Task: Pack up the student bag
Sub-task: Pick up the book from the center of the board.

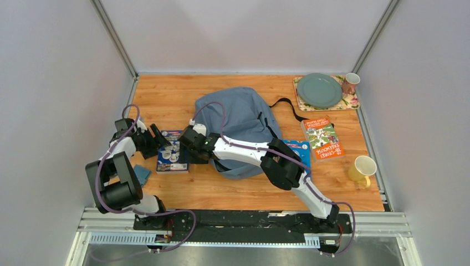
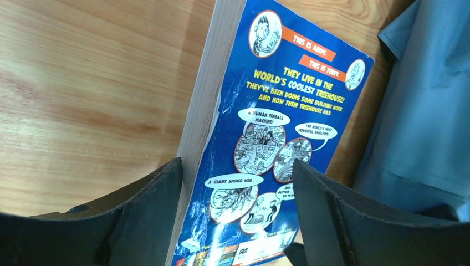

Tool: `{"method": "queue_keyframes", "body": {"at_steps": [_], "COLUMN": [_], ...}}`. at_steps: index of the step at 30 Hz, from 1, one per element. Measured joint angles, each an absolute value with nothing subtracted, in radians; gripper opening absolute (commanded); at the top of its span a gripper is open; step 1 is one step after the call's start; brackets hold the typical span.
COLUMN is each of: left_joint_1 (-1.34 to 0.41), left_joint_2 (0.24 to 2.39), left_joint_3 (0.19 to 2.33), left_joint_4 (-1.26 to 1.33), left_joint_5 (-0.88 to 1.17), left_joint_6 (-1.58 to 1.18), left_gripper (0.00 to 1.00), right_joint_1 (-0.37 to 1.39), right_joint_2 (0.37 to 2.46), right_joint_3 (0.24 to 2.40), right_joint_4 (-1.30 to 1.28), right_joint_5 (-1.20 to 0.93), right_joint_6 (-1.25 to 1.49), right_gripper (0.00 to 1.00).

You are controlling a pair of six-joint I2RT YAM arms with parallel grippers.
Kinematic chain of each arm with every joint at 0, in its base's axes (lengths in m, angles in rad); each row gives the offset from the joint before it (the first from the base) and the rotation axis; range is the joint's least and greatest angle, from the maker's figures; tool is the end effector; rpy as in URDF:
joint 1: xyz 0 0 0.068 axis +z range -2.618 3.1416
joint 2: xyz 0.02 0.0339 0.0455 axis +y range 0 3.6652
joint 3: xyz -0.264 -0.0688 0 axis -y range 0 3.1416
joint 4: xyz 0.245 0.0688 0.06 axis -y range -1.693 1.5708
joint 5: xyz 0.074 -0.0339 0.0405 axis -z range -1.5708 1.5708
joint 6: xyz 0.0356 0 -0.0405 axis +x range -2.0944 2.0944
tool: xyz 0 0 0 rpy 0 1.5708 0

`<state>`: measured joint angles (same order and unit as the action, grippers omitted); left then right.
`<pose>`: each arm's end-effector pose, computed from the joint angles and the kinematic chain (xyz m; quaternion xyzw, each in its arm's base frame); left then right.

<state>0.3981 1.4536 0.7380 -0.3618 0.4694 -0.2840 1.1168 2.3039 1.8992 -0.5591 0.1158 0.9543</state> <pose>0.2491 0.0873 0.1671 -0.2619 0.9078 -0.2116 0.2500 0.2264 0.4546 0.1785 -0.0601 0.9510 0.2285 0.1997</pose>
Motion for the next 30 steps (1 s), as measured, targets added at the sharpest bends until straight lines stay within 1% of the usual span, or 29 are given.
{"method": "queue_keyframes", "body": {"at_steps": [6, 11, 14, 18, 26, 28, 30], "left_joint_1": [0.399, 0.406, 0.406, 0.407, 0.412, 0.413, 0.413], "left_joint_2": [1.443, 1.412, 1.394, 1.394, 1.444, 1.459, 1.466], "left_joint_3": [0.720, 0.702, 0.699, 0.694, 0.696, 0.698, 0.701], "left_joint_4": [-0.355, -0.319, -0.298, -0.262, -0.255, -0.260, -0.265], "left_joint_5": [0.550, 0.601, 0.626, 0.661, 0.665, 0.661, 0.651], "left_joint_6": [-0.290, -0.294, -0.296, -0.298, -0.281, -0.276, -0.263], "left_gripper": [0.68, 0.66, 0.63, 0.63, 0.62, 0.55, 0.54], "right_joint_1": [1.090, 1.082, 1.079, 1.076, 1.071, 1.070, 1.069], "right_joint_2": [2.342, 2.342, 2.346, 2.347, 2.348, 2.348, 2.348], "right_joint_3": [1.897, 1.895, 1.895, 1.895, 1.894, 1.892, 1.891], "right_joint_4": [-0.494, -0.484, -0.480, -0.477, -0.475, -0.475, -0.475], "right_joint_5": [0.012, -0.038, -0.059, -0.074, -0.091, -0.096, -0.099], "right_joint_6": [0.976, 0.975, 0.975, 0.976, 0.976, 0.976, 0.976], "right_gripper": [0.68, 0.66, 0.65, 0.65, 0.65, 0.65, 0.65]}}
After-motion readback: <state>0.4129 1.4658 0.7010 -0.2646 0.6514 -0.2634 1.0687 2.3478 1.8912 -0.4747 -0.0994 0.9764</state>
